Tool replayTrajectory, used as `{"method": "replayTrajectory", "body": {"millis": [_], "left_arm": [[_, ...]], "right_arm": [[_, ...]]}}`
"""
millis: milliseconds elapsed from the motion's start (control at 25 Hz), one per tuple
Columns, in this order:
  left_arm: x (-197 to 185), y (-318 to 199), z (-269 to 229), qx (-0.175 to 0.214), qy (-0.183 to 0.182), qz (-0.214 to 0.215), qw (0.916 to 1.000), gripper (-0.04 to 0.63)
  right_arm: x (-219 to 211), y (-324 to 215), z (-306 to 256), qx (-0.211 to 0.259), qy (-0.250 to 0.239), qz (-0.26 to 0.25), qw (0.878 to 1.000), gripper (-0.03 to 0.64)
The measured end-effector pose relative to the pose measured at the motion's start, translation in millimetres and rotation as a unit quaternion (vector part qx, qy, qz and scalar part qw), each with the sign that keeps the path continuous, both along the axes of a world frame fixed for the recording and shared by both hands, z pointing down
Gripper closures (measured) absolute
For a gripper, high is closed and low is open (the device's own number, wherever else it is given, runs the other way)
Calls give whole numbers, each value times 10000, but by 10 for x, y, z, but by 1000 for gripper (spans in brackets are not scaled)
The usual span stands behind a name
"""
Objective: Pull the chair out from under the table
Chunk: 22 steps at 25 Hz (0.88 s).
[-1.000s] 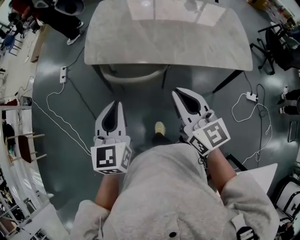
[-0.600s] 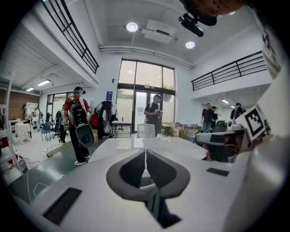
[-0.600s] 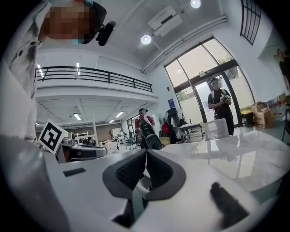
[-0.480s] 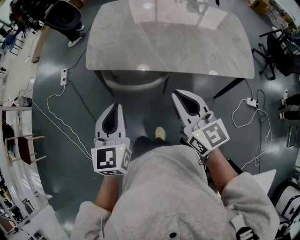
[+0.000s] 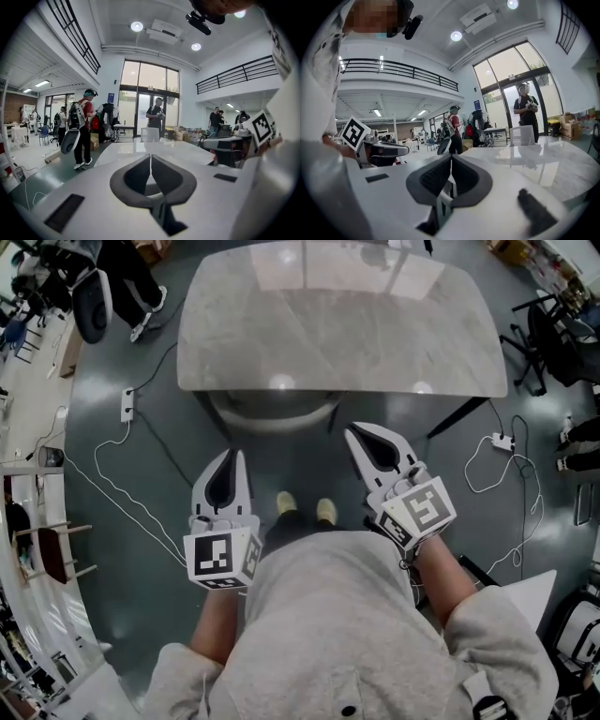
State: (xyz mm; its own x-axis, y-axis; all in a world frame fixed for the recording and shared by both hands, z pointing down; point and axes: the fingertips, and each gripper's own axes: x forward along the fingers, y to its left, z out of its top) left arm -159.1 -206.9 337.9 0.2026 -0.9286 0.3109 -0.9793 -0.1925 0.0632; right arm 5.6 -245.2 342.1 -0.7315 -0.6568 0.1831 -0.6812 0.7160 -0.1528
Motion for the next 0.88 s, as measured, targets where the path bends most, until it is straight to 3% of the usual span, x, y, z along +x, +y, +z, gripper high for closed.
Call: {"method": "replayTrajectory", "body": {"millis": [240, 640, 880], "left_arm": [[-180, -167, -43, 114, -2, 470, 9988, 574], [-229, -398, 363, -244, -226, 884, 9955, 574], [-173, -545, 624, -402, -611, 1307, 9887, 572]], "right_arm": [[-121, -183, 28, -48, 29, 157, 9999, 589], [-245, -394, 365, -258, 502, -37, 9984, 588], [-316, -485, 612, -377, 892, -300, 9948, 578]]}}
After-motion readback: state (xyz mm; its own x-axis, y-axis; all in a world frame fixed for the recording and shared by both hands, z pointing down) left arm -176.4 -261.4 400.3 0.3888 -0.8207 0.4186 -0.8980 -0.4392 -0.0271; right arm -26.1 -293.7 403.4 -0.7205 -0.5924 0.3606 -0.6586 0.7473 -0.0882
